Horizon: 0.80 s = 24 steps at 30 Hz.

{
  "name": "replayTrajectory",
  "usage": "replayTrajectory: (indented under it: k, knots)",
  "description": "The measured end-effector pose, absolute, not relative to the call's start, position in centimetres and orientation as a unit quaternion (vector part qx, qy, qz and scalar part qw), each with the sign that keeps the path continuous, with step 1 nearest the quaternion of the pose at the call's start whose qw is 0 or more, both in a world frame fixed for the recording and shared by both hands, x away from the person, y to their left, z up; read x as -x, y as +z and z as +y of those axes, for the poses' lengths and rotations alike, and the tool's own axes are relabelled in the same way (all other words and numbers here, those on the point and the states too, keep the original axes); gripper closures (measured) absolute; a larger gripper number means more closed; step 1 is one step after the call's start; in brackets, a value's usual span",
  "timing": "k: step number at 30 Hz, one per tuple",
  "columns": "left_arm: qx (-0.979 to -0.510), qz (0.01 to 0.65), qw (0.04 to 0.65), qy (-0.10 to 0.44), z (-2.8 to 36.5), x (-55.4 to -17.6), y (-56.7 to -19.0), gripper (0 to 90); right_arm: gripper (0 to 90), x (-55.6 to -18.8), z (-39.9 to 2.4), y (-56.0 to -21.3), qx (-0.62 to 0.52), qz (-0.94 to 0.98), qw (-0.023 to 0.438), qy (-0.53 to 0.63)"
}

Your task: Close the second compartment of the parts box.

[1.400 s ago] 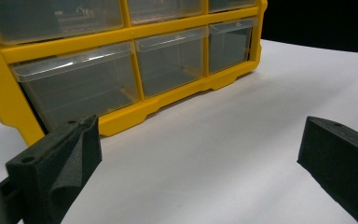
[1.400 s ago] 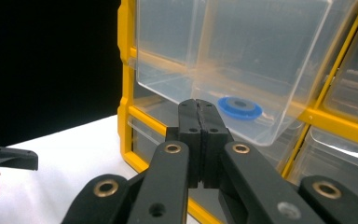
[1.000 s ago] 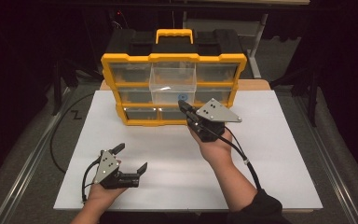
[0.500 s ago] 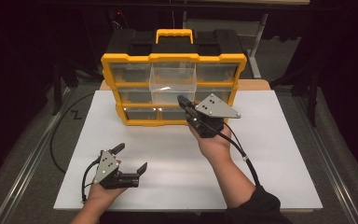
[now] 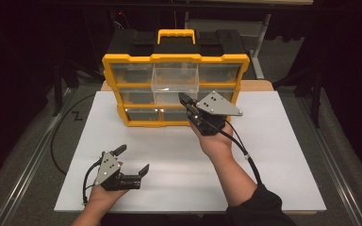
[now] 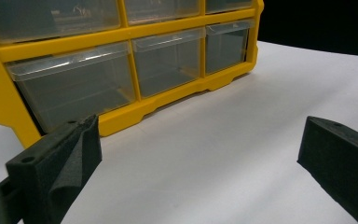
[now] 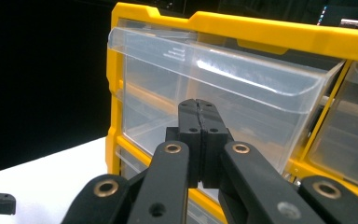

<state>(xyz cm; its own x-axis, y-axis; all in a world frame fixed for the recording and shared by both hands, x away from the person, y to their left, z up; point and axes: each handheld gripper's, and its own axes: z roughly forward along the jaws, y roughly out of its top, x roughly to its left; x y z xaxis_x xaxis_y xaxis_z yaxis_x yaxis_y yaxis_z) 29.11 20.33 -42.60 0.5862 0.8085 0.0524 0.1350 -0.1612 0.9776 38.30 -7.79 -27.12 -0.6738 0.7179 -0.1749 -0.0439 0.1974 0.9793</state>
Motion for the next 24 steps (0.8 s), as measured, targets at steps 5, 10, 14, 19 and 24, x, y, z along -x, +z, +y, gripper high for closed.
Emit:
replayTrajectory:
  k: [5, 10, 14, 19, 24]
  knots:
    - [-0.698, 0.336, 0.554, 0.305, 20.28, -29.09, -42.59, 0.1, 90.0, -38.41, -7.74, -26.87, -0.238, 0.701, 0.327, 0.588]
    - [-0.698, 0.337, 0.554, 0.305, 20.34, -29.06, -42.57, 0.1, 90.0, -38.36, -7.75, -26.52, -0.237, 0.698, 0.329, 0.590]
    - [-0.697, 0.337, 0.554, 0.306, 20.33, -29.07, -42.56, 0.1, 90.0, -38.38, -7.72, -26.27, -0.238, 0.696, 0.331, 0.591]
    - [-0.697, 0.338, 0.554, 0.305, 20.32, -29.09, -42.57, 0.1, 90.0, -38.54, -7.72, -26.15, -0.237, 0.697, 0.329, 0.591]
    - [-0.697, 0.339, 0.553, 0.306, 20.36, -29.13, -42.58, 0.1, 90.0, -38.91, -7.66, -26.22, -0.239, 0.698, 0.333, 0.587]
